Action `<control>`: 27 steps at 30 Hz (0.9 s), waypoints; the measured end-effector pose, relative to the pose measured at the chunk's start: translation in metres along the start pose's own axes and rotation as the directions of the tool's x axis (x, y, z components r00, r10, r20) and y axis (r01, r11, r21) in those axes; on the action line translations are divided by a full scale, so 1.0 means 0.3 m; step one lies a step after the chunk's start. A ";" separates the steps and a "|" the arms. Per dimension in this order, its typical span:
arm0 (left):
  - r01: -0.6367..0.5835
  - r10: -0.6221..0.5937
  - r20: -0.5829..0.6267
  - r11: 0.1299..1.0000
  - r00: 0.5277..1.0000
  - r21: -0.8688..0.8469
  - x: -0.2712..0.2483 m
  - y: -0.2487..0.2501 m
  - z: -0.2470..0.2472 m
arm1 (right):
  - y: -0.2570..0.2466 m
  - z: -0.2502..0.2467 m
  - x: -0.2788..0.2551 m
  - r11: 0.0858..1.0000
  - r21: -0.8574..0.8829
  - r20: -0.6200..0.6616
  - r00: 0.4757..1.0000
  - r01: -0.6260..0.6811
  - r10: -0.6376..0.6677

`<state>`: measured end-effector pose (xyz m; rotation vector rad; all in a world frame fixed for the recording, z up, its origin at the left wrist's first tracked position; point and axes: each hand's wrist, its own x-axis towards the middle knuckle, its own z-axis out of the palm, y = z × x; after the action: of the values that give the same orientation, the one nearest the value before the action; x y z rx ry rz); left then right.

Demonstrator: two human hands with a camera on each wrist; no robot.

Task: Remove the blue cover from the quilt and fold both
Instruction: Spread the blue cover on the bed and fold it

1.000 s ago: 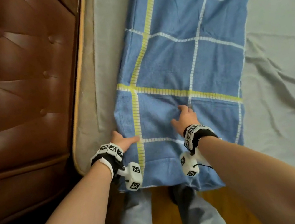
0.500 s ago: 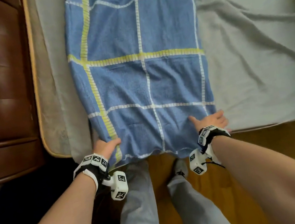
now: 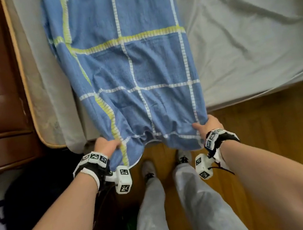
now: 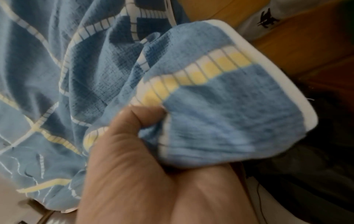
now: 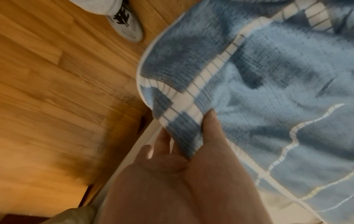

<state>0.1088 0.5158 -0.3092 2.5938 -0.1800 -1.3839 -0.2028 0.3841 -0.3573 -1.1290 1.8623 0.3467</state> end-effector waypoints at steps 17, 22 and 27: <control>-0.007 0.006 -0.057 1.000 0.998 -0.028 -0.093 -0.472 -0.051 | 0.190 0.175 -0.307 0.991 0.091 -0.286 0.951 -0.095 0.118; -0.034 0.026 -0.143 0.998 0.989 -0.055 -0.188 -0.453 -0.045 | 0.219 0.098 -0.373 0.994 0.102 -0.280 0.959 -0.024 0.052; -0.048 0.062 -0.155 0.995 0.986 0.087 -0.390 -0.361 -0.100 | 0.273 -0.089 -0.477 0.993 0.109 -0.280 0.960 0.043 -0.010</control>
<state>0.0704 0.6479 -0.2232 2.7294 -0.2890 -1.1710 -0.2591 0.4923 -0.2433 -1.1701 2.0814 0.0641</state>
